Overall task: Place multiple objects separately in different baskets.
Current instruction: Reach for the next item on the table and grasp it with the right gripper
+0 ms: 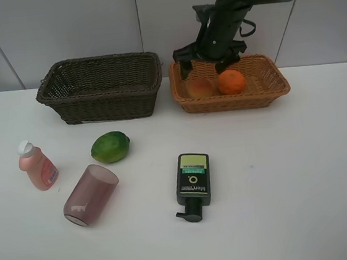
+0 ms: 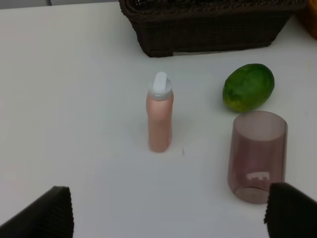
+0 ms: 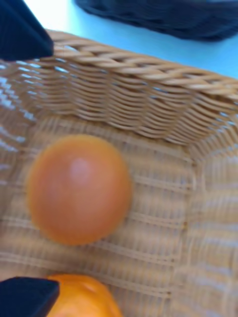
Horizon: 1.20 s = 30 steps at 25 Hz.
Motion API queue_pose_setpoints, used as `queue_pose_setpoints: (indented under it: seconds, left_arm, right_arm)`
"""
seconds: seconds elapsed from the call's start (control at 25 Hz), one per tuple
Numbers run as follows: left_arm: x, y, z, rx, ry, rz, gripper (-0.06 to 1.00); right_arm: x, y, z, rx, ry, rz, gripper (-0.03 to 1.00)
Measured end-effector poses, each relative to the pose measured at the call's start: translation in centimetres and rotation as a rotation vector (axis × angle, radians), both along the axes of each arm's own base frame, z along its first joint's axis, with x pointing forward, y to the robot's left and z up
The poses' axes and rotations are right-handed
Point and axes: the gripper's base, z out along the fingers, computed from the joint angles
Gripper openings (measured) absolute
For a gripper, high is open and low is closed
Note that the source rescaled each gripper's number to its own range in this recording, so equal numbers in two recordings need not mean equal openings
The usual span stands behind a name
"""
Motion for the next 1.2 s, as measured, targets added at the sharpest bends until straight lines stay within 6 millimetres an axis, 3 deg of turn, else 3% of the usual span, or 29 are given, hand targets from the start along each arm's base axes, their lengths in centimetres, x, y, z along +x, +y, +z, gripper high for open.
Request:
queue_pose_setpoints:
  seconds: [0.32,0.8,0.92,1.2]
  left_arm:
    - [0.0,0.0,0.0,0.0,0.0,0.0,1.0]
    - [0.0,0.0,0.0,0.0,0.0,0.0,1.0]
    - [0.0,0.0,0.0,0.0,0.0,0.0,1.0]
    - [0.0,0.0,0.0,0.0,0.0,0.0,1.0]
  right_arm:
    - [-3.7,1.7,2.6,-0.057,0.061,0.068,0.83]
    - [-11.7,3.6,4.9,-0.106,0.084,0.213,0.83]
    - [-13.3,3.2,4.4,-0.103,0.113,0.183,0.83]
    - [-15.9,2.8,0.9,-0.04,0.167,0.018,0.83]
